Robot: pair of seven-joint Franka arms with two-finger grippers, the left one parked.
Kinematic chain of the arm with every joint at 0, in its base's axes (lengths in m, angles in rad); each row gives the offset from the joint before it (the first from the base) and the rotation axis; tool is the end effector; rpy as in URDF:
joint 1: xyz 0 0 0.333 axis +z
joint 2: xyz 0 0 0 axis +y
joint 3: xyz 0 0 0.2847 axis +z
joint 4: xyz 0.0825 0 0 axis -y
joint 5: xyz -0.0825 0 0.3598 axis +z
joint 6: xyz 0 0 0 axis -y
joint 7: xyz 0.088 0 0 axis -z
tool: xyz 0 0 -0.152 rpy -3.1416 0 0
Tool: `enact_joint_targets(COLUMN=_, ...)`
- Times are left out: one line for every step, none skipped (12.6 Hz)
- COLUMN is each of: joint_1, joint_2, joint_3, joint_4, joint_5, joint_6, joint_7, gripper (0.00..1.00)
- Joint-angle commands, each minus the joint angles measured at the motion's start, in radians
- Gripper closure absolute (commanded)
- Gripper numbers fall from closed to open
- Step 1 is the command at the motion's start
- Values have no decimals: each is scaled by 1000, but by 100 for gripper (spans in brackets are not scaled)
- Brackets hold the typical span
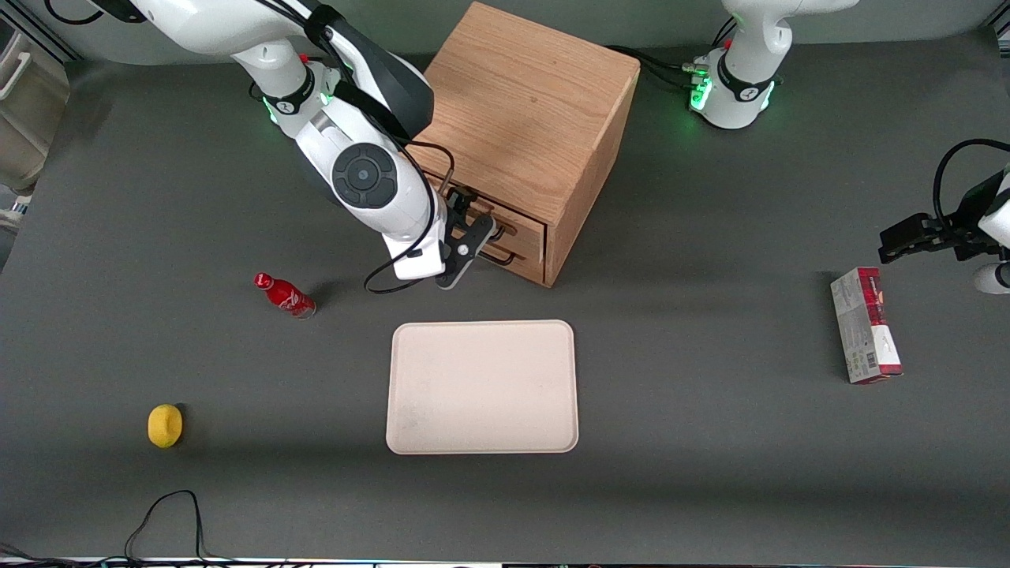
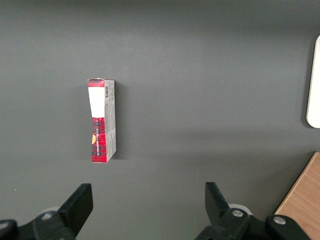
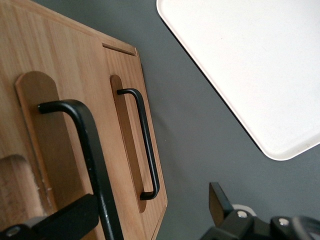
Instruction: Open upper drawer
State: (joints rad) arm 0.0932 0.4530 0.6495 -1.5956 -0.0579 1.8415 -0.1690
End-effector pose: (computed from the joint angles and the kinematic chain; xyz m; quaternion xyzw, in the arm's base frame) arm 0.4777 0.3831 0.3426 -0.8944 -0.4303 0.0855 0.0870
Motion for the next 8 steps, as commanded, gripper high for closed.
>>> enact_joint_targets(joint_1=-6, joint_2=-39, joint_3=6, joint_4=-12, joint_5=-7, joint_6=-40, joint_7=-21, gripper=0)
enact_joint_targets(joint_1=-7, joint_2=-50, joint_3=6, joint_4=-12, joint_5=-4, joint_6=-50, joint_7=-36, gripper=0)
enact_joint_targets(joint_1=-7, joint_2=-56, joint_3=6, joint_4=-12, joint_5=-2, joint_6=-59, joint_7=-46, gripper=0)
enact_joint_targets(joint_1=-9, joint_2=-57, joint_3=6, joint_4=-13, joint_5=-2, joint_6=-61, joint_7=-47, gripper=0)
enact_joint_targets(joint_1=-9, joint_2=-54, joint_3=4, joint_4=-14, joint_5=-3, joint_6=-54, joint_7=-50, gripper=0)
enact_joint_targets(joint_1=-9, joint_2=-45, joint_3=4, joint_4=-14, joint_5=-14, joint_6=-45, joint_7=-55, gripper=0)
enact_joint_targets(joint_1=-9, joint_2=-36, joint_3=1, joint_4=-17, joint_5=-17, joint_6=-18, joint_7=-57, gripper=0)
enact_joint_targets(joint_1=-9, joint_2=-24, joint_3=1, joint_4=-17, joint_5=-25, joint_6=4, joint_7=-64, gripper=0)
